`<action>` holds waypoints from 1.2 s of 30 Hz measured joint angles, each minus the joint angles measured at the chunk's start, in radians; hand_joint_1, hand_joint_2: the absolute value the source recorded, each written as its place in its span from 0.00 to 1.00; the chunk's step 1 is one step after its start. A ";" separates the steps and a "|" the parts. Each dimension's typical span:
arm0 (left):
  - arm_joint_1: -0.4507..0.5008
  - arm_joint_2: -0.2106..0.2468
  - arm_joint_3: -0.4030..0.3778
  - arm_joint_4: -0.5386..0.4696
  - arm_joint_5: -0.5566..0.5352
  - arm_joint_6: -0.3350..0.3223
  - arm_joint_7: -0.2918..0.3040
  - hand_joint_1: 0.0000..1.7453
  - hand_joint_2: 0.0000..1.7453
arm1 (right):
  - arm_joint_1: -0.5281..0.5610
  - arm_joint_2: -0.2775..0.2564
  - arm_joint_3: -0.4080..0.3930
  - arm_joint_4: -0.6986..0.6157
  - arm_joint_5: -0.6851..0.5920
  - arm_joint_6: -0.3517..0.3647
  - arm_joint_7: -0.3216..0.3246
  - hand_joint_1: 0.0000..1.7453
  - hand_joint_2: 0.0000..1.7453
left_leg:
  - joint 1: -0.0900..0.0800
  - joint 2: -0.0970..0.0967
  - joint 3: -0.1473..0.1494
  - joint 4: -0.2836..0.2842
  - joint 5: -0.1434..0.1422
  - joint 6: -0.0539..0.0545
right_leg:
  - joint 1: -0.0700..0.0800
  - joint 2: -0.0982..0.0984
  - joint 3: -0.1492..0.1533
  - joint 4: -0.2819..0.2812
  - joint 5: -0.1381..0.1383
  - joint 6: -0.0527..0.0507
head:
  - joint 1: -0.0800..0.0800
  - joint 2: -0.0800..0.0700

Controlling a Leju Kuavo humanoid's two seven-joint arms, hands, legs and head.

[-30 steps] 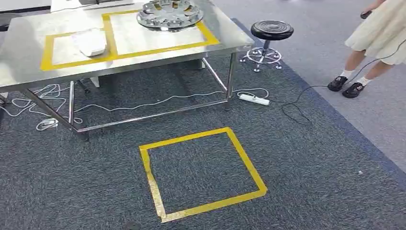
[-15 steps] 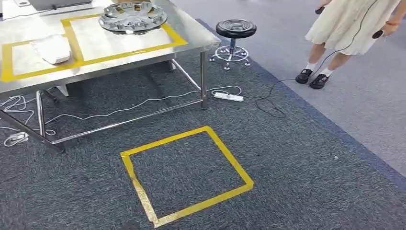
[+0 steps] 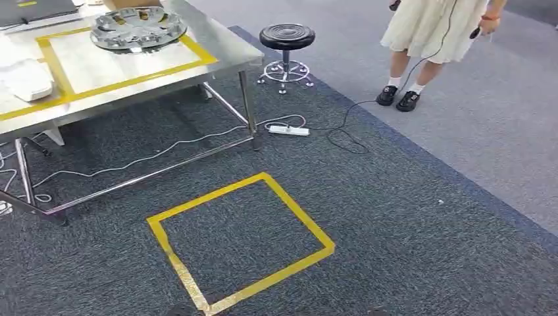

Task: Take the parts from the cabinet and place them on the table.

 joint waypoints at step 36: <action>0.000 0.011 -0.165 0.010 -0.148 -0.082 0.166 0.00 0.00 | -0.001 0.000 -0.002 0.000 0.018 0.009 0.015 0.00 0.00 | 0.005 -0.082 -0.131 0.295 -0.162 -0.019 | -0.006 0.052 -0.011 -0.003 0.010 -0.023 | -0.005 0.000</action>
